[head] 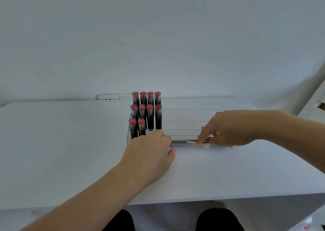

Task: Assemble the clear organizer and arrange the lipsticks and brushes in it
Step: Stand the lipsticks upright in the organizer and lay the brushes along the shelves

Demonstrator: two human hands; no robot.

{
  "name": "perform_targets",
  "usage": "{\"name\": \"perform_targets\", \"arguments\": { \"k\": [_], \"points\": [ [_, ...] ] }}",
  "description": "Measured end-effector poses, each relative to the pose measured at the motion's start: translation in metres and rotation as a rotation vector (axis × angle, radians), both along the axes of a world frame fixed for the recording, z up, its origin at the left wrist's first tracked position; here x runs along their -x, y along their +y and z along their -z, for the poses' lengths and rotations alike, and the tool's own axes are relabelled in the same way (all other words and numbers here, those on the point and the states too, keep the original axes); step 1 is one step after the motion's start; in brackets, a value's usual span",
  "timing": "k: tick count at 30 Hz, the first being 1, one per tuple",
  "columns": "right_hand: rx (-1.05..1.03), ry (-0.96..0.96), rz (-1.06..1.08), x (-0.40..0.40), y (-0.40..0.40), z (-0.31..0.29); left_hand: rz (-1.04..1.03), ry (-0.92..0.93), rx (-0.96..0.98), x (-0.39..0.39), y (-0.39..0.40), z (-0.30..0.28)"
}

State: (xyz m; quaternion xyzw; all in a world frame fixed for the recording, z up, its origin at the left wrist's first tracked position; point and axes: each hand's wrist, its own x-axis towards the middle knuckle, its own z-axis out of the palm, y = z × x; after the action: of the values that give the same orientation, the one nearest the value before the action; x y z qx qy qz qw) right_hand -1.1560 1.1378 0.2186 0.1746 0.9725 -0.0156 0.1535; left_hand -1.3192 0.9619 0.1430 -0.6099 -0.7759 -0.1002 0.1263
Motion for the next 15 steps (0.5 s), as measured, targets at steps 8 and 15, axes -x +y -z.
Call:
{"name": "perform_targets", "arguments": {
  "k": [8,15],
  "points": [
    [-0.125,0.047,-0.061,0.000,0.009,0.011,-0.012,-0.010,0.057,0.000,0.000,0.002],
    [-0.265,0.018,-0.156,-0.006,0.015,0.010,-0.013,-0.002,0.085,0.000,0.001,0.004]
  ]
}}
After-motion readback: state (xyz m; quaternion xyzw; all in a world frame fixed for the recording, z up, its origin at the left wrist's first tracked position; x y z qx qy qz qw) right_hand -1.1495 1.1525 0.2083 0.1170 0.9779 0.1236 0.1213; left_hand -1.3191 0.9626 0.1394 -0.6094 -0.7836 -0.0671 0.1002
